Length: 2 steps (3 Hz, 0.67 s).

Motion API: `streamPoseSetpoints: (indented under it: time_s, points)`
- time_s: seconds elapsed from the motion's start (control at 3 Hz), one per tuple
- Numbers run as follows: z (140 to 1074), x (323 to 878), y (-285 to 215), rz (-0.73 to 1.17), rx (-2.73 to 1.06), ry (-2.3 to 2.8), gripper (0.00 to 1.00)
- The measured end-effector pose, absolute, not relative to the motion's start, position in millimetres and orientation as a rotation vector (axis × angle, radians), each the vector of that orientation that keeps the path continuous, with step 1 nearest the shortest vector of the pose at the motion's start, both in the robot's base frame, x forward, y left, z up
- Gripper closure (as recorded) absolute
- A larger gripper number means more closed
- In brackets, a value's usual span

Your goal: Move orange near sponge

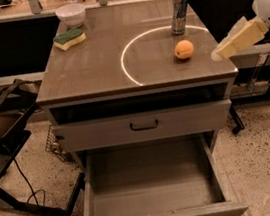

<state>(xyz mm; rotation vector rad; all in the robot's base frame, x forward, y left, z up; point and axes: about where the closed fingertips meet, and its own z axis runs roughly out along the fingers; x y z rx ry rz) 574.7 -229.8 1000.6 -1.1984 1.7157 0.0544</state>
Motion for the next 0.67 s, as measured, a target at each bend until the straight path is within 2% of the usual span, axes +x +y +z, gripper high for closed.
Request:
streamPoseSetpoints:
  time_s: [0.67]
  points:
    - [971.9,627.6,-216.4,0.178,-1.152,1.728,0.0]
